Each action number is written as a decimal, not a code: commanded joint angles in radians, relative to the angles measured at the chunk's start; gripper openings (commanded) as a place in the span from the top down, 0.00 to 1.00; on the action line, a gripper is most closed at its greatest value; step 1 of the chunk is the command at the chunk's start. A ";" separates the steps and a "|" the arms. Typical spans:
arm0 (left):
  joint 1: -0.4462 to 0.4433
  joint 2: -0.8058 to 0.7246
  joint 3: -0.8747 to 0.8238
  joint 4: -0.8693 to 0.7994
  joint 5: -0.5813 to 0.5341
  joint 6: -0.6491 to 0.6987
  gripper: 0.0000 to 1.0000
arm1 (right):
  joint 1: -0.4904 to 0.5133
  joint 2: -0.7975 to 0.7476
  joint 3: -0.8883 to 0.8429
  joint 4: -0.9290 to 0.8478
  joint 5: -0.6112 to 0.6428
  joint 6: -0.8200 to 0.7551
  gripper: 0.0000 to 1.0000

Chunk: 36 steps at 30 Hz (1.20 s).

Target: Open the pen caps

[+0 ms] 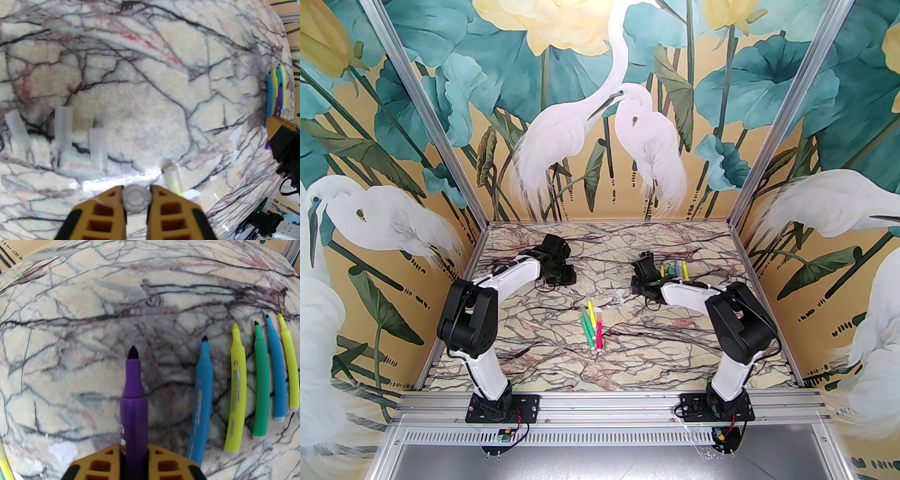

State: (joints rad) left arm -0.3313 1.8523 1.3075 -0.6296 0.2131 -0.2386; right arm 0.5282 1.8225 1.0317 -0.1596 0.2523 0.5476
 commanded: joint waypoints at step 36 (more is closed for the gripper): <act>-0.018 0.137 0.068 -0.035 0.091 0.042 0.70 | -0.019 0.117 0.111 -0.121 0.087 0.011 0.76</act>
State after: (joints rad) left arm -0.3431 1.9945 1.3643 -0.6659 0.2649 -0.2127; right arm 0.5144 1.9297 1.1213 -0.2588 0.3222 0.5503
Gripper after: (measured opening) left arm 0.294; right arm 0.240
